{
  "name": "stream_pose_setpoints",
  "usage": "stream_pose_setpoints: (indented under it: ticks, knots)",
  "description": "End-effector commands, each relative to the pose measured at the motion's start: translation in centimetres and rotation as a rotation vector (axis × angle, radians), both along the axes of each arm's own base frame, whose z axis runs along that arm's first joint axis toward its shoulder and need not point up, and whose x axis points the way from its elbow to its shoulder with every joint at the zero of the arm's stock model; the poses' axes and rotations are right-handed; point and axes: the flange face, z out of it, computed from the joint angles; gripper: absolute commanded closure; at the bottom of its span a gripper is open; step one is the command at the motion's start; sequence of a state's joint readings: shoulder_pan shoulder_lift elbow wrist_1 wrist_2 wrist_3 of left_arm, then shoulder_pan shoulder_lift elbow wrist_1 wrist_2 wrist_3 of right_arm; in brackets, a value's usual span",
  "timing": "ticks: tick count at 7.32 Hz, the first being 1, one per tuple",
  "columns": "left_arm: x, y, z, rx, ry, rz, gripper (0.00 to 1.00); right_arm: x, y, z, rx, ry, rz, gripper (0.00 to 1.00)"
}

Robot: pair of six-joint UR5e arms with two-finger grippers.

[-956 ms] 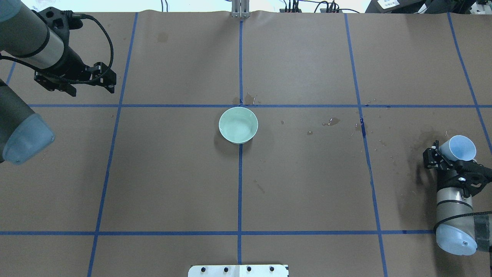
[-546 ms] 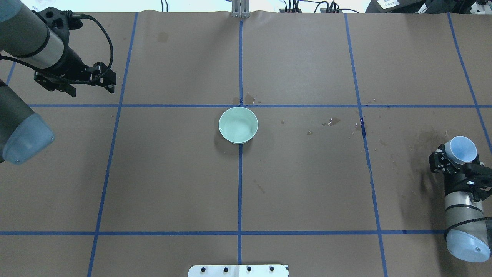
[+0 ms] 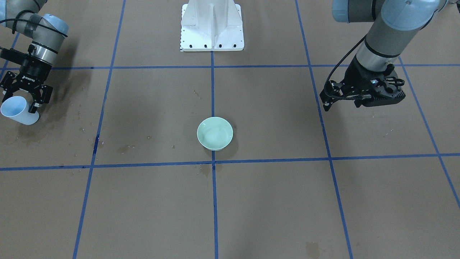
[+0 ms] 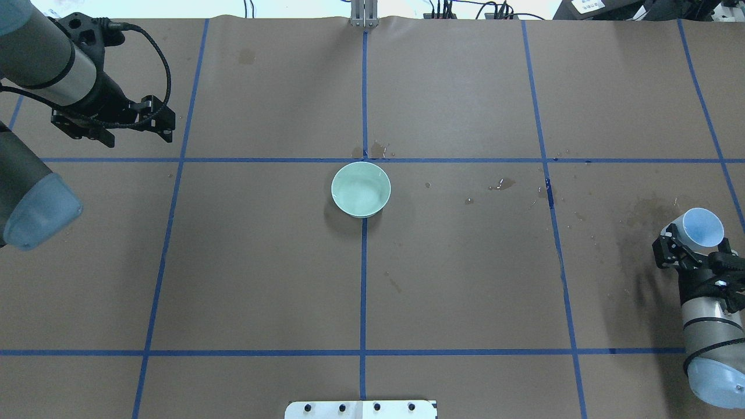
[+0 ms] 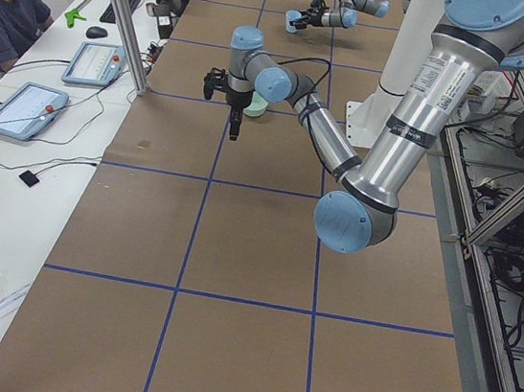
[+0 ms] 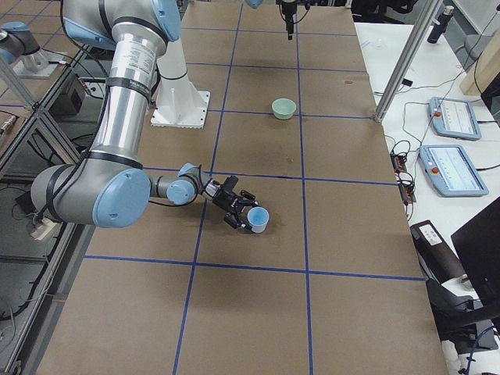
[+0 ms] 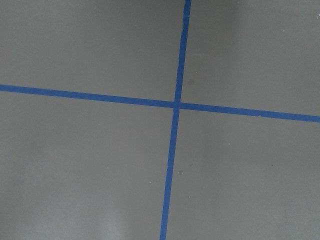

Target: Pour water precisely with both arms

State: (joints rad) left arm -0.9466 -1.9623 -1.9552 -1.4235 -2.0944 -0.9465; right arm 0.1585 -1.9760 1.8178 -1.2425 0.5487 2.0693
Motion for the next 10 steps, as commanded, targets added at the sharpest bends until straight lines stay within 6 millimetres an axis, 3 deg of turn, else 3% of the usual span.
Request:
stream_pose_setpoints:
  ticks: [1,4,7,8,10]
  knots:
    - [0.0,0.0,0.1,-0.001,-0.001,0.000,0.00,-0.6,0.8,-1.3,-0.010,-0.028,-0.027,0.01]
    - [0.0,0.0,0.1,-0.001,-0.001,0.000,0.00,1.0,2.3,-3.8,-0.010,-0.046,-0.070,0.01]
    - [-0.1,0.0,0.1,-0.001,-0.001,-0.002,0.00,1.5,3.1,-6.2,-0.003,-0.069,-0.099,0.01]
    - [-0.2,0.2,-0.1,0.002,0.003,-0.001,0.00,2.2,3.1,-7.6,0.023,-0.043,-0.116,0.01]
    - [-0.2,0.2,-0.1,0.002,0.003,-0.001,0.00,3.2,2.2,-12.6,0.039,0.012,-0.163,0.01]
